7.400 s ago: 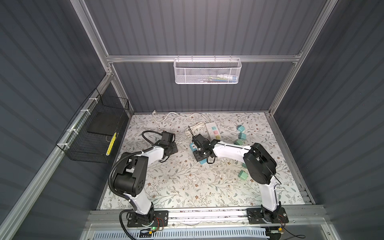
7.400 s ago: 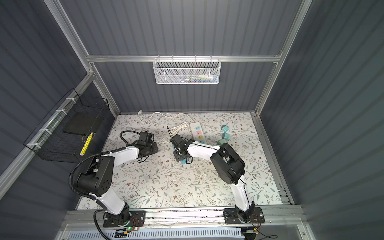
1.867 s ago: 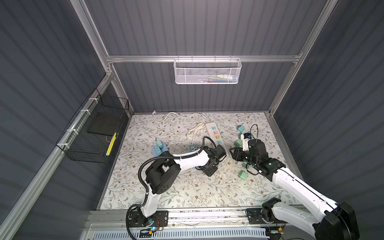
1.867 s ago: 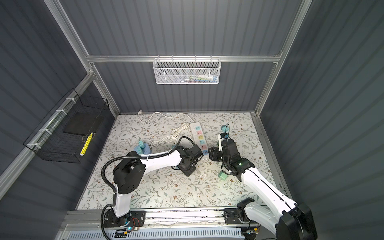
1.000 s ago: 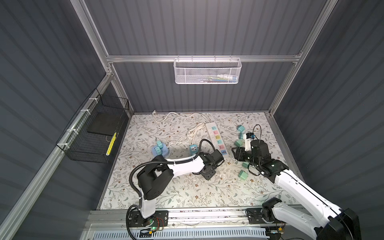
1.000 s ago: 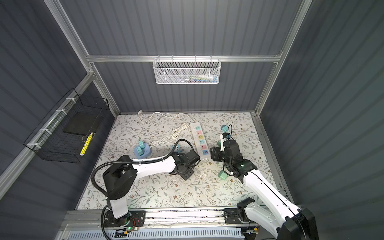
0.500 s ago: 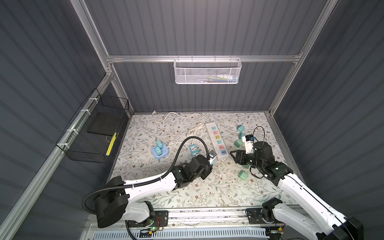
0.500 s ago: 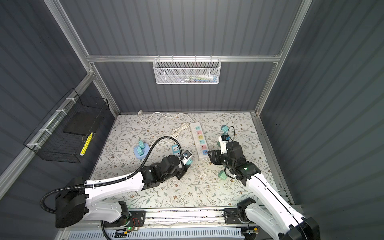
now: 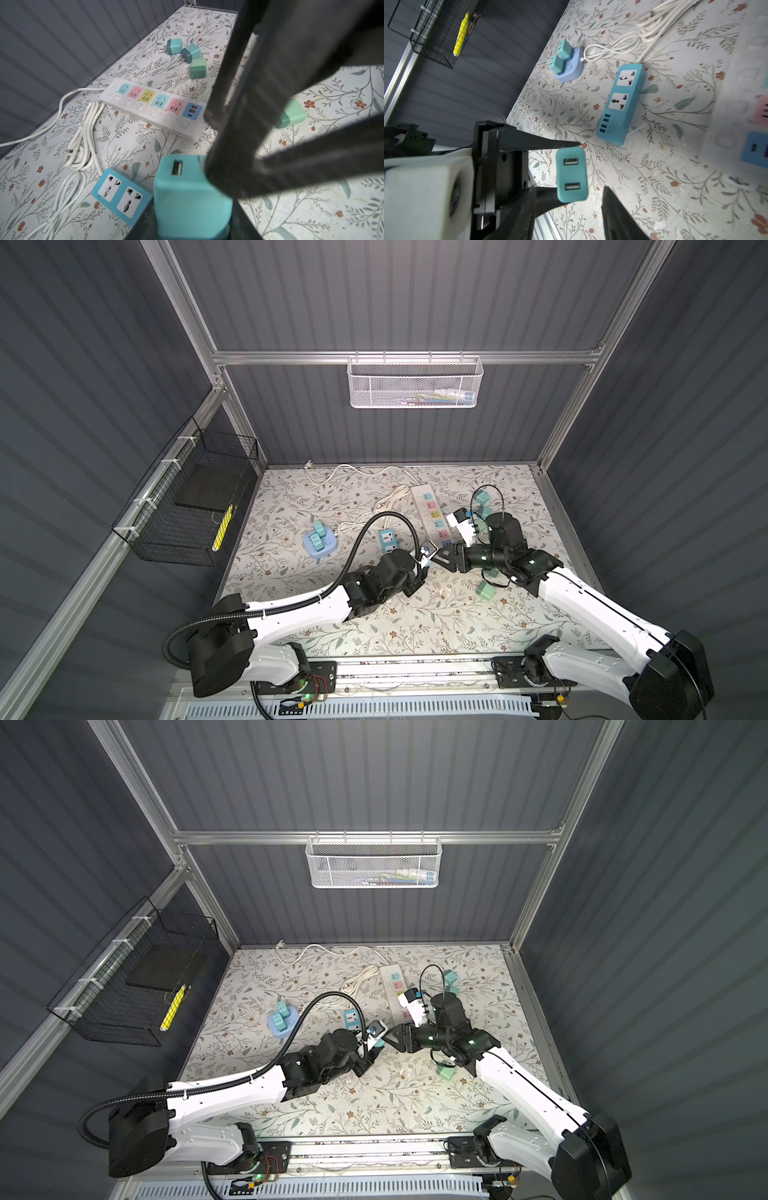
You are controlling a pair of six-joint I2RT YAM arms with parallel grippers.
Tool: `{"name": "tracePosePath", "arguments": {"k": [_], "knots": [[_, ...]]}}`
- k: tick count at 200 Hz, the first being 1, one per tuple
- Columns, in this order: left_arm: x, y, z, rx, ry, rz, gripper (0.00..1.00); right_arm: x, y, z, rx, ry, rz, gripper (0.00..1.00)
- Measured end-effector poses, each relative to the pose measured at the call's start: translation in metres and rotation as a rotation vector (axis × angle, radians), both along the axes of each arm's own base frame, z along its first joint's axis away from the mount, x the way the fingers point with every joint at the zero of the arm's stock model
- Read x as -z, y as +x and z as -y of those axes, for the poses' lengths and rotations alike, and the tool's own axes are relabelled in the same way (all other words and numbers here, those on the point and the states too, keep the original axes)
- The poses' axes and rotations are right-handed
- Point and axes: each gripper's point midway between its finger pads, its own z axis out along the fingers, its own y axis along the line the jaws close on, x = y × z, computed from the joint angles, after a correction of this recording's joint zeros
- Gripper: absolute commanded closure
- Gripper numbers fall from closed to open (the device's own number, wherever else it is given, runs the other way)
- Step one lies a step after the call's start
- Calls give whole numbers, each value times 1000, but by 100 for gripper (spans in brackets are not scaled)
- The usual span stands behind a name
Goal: Insert the plug
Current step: 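Grasp the teal cube from the left gripper with the right gripper while the left opens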
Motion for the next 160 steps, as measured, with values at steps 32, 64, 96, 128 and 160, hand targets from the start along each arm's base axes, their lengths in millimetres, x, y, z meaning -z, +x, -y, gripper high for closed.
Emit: {"name": "tracePosePath", "arguments": {"k": [32, 64, 96, 128, 160], "knots": [[0, 0, 0, 3, 2, 1, 84, 13, 0, -11, -38, -21, -31, 52], [0, -1, 1, 8, 1, -2, 81, 24, -2, -16, -58, -37, -56, 62], [1, -1, 1, 11, 2, -7, 76, 27, -1, -19, -67, -47, -50, 75], [1, -1, 0, 10, 3, -8, 52, 27, 0, -19, -67, -51, -40, 79], [1, 2, -3, -27, -3, -9, 33, 26, 3, -20, -48, -56, -27, 82]]}}
